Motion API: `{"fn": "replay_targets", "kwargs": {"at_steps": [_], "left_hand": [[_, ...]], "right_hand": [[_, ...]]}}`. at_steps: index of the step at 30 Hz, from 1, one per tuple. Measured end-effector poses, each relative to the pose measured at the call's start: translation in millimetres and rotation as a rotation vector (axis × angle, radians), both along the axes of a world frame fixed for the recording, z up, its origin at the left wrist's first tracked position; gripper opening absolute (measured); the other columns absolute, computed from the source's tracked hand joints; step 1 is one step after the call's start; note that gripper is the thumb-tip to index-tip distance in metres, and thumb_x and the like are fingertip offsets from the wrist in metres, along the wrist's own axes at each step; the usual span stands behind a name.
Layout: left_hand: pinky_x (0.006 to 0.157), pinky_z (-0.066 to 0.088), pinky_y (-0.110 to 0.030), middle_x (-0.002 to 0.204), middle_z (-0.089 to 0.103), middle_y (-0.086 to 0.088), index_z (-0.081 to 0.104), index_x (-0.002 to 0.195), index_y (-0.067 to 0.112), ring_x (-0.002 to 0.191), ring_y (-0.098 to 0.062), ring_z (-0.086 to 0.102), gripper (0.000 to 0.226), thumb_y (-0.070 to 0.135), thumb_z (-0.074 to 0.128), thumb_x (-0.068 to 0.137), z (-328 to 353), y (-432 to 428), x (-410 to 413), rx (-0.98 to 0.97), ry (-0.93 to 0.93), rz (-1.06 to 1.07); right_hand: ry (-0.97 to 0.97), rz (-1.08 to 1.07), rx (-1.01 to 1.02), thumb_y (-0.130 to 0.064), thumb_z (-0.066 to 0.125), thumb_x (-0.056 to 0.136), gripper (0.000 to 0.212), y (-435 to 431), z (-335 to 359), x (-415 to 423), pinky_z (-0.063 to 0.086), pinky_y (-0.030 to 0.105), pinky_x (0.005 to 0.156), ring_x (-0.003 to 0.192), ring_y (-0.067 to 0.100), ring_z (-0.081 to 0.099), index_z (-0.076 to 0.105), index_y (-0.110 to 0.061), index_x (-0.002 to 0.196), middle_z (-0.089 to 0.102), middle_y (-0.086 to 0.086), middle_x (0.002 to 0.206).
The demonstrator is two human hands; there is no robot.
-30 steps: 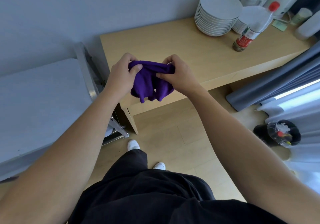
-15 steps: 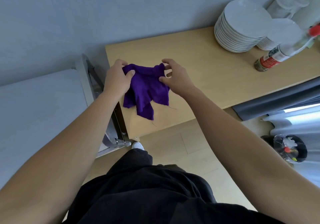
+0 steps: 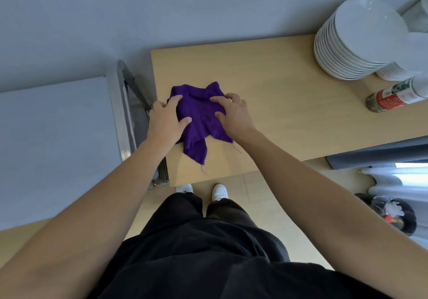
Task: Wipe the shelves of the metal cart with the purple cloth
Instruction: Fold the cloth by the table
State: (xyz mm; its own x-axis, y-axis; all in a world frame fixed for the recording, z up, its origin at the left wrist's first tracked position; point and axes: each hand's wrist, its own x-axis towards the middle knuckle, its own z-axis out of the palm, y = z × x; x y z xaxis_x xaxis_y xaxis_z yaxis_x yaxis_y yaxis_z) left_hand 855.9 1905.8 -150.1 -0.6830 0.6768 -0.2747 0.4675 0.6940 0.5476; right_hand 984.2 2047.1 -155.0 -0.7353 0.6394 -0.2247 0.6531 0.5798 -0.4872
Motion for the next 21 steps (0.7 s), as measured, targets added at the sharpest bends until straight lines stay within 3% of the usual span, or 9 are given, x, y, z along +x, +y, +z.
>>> {"fn": "replay_targets", "kwargs": {"at_steps": [3, 6, 9, 12, 16, 21], "left_hand": [[0.103, 0.040, -0.046, 0.131, 0.040, -0.017, 0.025, 0.149, 0.034, 0.121, -0.033, 0.041, 0.084, 0.040, 0.073, 0.080, -2, 0, 10, -0.037, -0.021, -0.001], [0.098, 0.043, -0.040, 0.125, 0.040, -0.014, 0.024, 0.150, 0.034, 0.113, -0.030, 0.045, 0.085, 0.029, 0.074, 0.081, -4, 2, 18, -0.037, 0.028, -0.019], [0.094, 0.044, -0.036, 0.126, 0.041, -0.013, 0.027, 0.149, 0.031, 0.107, -0.027, 0.052, 0.083, 0.018, 0.074, 0.081, -1, 8, 18, -0.044, -0.049, 0.005], [0.095, 0.045, -0.039, 0.130, 0.045, -0.013, 0.033, 0.146, 0.023, 0.112, -0.029, 0.053, 0.081, 0.011, 0.076, 0.079, 4, 14, 14, -0.043, -0.073, 0.021], [0.092, 0.047, -0.038, 0.120, 0.056, -0.012, 0.055, 0.128, 0.015, 0.109, -0.028, 0.056, 0.064, 0.021, 0.083, 0.070, 16, 20, 4, 0.002, -0.036, 0.029], [0.090, 0.047, -0.033, 0.118, 0.044, -0.006, 0.060, 0.106, 0.014, 0.105, -0.021, 0.048, 0.049, 0.034, 0.084, 0.068, 38, 25, -7, 0.219, 0.190, 0.050]], "right_hand": [[-0.068, 0.031, -0.008, -0.020, 0.058, 0.096, 0.057, 3, -2, -3, 0.036, 0.038, 0.107, 0.128, 0.033, 0.038, 0.037, -0.033, 0.148, 0.039, 0.014, 0.143], [-0.123, 0.102, 0.004, -0.024, 0.060, 0.095, 0.062, 4, -4, -3, 0.040, 0.040, 0.104, 0.118, 0.031, 0.044, 0.033, -0.034, 0.150, 0.049, 0.014, 0.129], [-0.148, 0.116, -0.063, -0.024, 0.063, 0.092, 0.062, 3, -7, -3, 0.039, 0.040, 0.105, 0.121, 0.033, 0.046, 0.037, -0.021, 0.148, 0.051, 0.015, 0.132], [-0.170, 0.134, -0.083, -0.025, 0.071, 0.085, 0.062, 8, -5, -4, 0.041, 0.038, 0.102, 0.120, 0.033, 0.048, 0.046, -0.009, 0.140, 0.052, 0.016, 0.130], [-0.122, 0.136, -0.053, -0.021, 0.070, 0.086, 0.040, 23, 11, -7, 0.042, 0.036, 0.098, 0.114, 0.031, 0.048, 0.062, -0.011, 0.124, 0.052, 0.015, 0.120], [0.166, 0.109, 0.087, -0.013, 0.067, 0.081, 0.020, 39, 37, -16, 0.043, 0.038, 0.092, 0.101, 0.033, 0.050, 0.067, -0.005, 0.099, 0.054, 0.014, 0.113]]}}
